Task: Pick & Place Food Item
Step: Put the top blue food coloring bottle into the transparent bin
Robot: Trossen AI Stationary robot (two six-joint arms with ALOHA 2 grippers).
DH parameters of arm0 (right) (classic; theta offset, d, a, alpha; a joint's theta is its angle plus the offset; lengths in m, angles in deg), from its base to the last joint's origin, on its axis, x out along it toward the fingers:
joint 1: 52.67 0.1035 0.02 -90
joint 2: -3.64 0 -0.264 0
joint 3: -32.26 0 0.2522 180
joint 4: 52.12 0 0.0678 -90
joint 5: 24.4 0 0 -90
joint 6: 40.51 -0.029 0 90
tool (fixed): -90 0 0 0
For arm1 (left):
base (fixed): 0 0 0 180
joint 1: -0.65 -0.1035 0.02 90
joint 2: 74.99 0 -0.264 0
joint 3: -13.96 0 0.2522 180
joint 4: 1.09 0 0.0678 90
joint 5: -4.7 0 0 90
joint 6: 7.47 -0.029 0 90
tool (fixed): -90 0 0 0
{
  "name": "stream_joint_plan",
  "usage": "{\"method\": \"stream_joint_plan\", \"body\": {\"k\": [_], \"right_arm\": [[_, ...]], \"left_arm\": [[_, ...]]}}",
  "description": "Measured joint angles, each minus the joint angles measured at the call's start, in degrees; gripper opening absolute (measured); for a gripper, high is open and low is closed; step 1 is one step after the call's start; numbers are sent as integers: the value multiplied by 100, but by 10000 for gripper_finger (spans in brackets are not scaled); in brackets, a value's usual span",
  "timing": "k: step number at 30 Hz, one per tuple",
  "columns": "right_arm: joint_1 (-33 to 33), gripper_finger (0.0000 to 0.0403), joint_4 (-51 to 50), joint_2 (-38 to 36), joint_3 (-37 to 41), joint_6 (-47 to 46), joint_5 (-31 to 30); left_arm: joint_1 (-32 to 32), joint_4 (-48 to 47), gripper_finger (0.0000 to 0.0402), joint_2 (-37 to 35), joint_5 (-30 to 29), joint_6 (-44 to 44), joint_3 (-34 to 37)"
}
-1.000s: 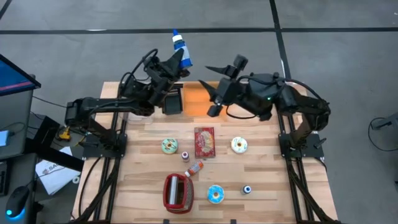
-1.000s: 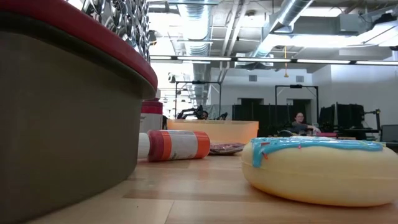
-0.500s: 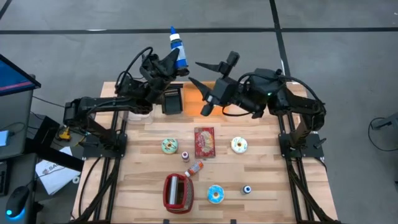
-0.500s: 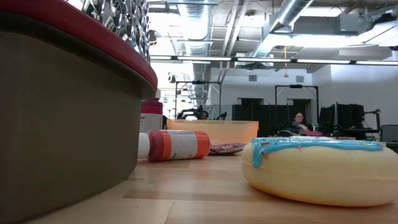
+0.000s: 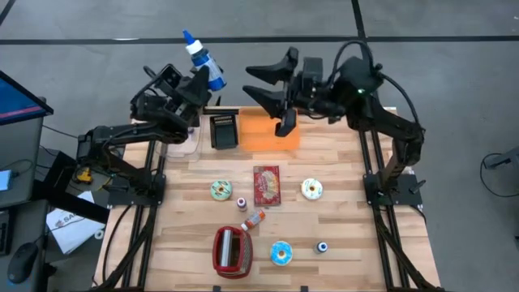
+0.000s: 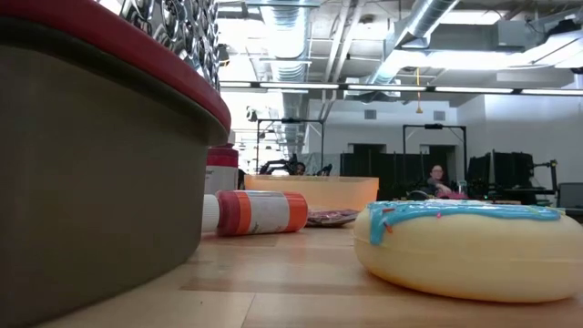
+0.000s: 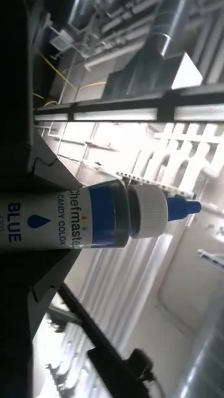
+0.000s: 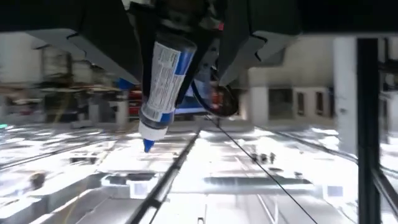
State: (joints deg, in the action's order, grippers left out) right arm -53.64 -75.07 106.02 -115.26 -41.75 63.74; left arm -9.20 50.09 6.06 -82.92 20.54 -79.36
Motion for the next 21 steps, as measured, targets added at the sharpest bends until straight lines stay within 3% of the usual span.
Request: {"method": "stream_joint_plan", "body": {"k": [5,7,13,21], "right_arm": [[-81,201,153,10,2,-314,308],[-190,201,167,0,0,-595,730],[-717,201,526,-38,2,-2760,2294],[-777,201,1149,12,4,-4454,2497]], "left_arm": [[-21,-235,110,1,206,-454,-204],[-66,-436,111,3,364,-534,-298],[-226,-1372,110,-33,989,-1135,-611],[-262,-1745,112,-43,1607,-2037,-984]]}}
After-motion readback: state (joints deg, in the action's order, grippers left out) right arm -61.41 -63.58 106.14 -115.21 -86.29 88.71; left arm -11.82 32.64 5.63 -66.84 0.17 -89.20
